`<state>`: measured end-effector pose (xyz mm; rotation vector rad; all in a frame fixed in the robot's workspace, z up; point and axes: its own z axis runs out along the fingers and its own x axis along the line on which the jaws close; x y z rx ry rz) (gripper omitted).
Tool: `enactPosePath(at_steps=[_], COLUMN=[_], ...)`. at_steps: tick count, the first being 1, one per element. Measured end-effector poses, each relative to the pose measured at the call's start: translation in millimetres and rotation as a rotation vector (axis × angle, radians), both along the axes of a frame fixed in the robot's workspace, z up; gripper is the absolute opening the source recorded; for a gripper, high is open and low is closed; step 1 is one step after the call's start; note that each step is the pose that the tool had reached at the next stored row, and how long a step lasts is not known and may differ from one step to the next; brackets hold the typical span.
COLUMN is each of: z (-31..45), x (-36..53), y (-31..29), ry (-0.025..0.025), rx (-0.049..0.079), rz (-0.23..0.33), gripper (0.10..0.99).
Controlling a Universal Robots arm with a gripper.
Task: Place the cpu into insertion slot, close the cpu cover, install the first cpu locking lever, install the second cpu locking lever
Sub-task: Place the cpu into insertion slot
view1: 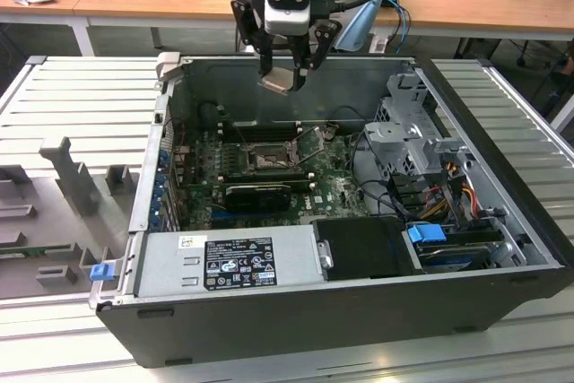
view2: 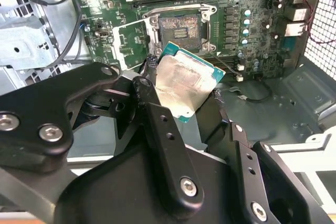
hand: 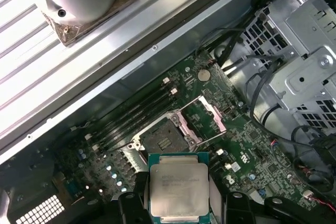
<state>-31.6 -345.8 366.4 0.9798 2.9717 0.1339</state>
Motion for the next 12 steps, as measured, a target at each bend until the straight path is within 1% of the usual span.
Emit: enactPosePath(at_steps=[5, 12], z=[-0.5, -0.9], x=[-0.1, -1.1], y=[0.0, 0.0], ry=[0.0000, 0.0000], rx=[-0.001, -0.001], rz=[-0.044, -0.064], gripper=[0.541, 0.541])
